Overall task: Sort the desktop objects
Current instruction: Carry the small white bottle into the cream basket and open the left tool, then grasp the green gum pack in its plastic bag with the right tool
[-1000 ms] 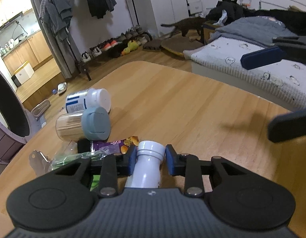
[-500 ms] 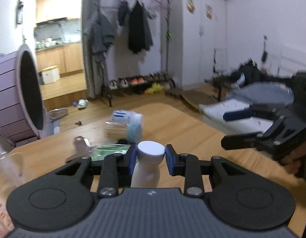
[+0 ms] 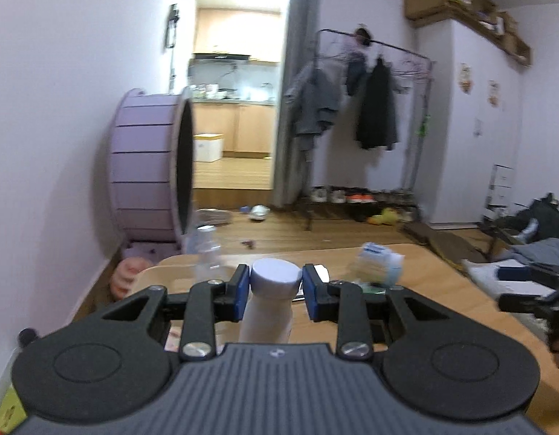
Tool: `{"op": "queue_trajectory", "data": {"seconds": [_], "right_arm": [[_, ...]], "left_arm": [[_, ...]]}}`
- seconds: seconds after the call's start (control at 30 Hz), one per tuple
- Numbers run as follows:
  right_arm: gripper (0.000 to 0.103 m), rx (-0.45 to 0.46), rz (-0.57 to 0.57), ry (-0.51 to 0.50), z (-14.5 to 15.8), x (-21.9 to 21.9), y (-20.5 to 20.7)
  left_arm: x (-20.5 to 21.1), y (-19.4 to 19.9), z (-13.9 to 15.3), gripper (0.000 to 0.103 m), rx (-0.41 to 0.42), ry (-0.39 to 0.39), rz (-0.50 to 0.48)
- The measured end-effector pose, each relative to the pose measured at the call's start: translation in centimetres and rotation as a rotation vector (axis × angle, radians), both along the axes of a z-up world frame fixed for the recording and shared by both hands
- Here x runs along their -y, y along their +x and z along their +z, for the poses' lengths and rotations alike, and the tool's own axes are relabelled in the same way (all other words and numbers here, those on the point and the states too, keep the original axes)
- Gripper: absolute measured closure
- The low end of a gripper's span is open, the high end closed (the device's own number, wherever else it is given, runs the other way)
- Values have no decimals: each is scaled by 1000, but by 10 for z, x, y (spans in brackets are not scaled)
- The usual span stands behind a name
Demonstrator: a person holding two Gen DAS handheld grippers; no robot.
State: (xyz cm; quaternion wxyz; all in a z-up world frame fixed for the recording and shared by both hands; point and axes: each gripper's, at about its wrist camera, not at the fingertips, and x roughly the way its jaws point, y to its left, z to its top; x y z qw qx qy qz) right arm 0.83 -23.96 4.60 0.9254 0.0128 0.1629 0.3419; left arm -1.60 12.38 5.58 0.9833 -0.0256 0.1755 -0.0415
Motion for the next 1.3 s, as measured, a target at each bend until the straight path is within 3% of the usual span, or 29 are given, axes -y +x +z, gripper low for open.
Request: {"op": "queue_trajectory", "data": {"seconds": [0.47, 0.7, 0.87, 1.07, 1.3], "right_arm": [[3, 7, -107, 5, 3, 4, 1], [3, 14, -127, 13, 0, 2, -2], [3, 16, -138, 10, 0, 1, 12], [3, 7, -151, 19, 7, 2, 18], [3, 7, -105, -27, 23, -7, 27]], "left_arm": [[-26, 37, -9, 72, -40, -20, 62], [-29, 73, -20, 72, -123, 16, 145], [-39, 72, -23, 66, -133, 11, 174], [-35, 43, -14, 64, -107, -13, 130], [13, 5, -14, 58, -61, -67, -19]]}}
